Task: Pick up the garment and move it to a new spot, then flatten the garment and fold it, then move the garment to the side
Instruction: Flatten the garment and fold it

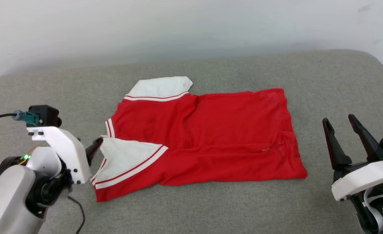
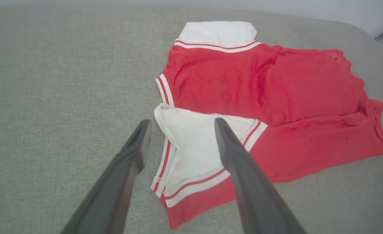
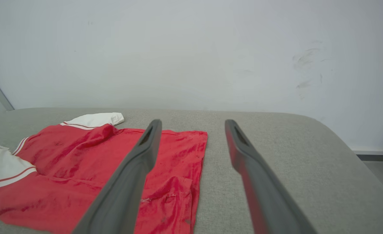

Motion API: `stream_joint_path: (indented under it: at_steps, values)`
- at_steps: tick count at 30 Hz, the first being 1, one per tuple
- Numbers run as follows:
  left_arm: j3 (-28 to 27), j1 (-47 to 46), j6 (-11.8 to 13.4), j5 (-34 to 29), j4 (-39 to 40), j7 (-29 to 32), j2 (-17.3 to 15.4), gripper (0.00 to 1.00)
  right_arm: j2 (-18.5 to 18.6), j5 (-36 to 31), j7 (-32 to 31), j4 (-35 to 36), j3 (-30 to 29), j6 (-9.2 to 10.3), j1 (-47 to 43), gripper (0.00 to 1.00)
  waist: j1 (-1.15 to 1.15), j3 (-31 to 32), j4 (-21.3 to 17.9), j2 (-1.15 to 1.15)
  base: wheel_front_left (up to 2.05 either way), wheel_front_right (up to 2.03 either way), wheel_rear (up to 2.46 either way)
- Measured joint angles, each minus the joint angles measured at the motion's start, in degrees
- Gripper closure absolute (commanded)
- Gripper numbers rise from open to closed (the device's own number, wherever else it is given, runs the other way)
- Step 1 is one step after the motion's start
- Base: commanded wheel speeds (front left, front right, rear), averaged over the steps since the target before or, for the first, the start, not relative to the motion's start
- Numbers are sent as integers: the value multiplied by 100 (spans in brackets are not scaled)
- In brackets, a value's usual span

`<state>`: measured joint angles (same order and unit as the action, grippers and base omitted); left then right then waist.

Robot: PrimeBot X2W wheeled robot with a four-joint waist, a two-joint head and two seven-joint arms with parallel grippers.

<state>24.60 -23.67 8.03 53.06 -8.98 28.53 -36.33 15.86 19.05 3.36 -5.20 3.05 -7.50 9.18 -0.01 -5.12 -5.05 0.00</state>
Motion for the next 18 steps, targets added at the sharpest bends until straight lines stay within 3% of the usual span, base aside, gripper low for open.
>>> stream_joint_path:
  at_steps: [7,15,16,18]
  values:
    - [125,172,360,380,219,1173,-290,0,-270,-199,-249,702,-156,0,-98,0,0,-428,-149,0,0,0,0]
    - [203,234,463,578,-231,1525,-240,2,-352,-208,-277,864,-110,0,7,0,0,-920,-256,0,0,0,0]
    - [207,223,455,604,-275,1536,-198,52,-352,-207,-272,862,-96,0,22,0,0,-951,-266,0,0,0,0]
    - [179,204,392,688,-368,1525,-116,100,-341,-205,-275,859,-94,0,30,0,0,-972,-270,0,0,0,0]
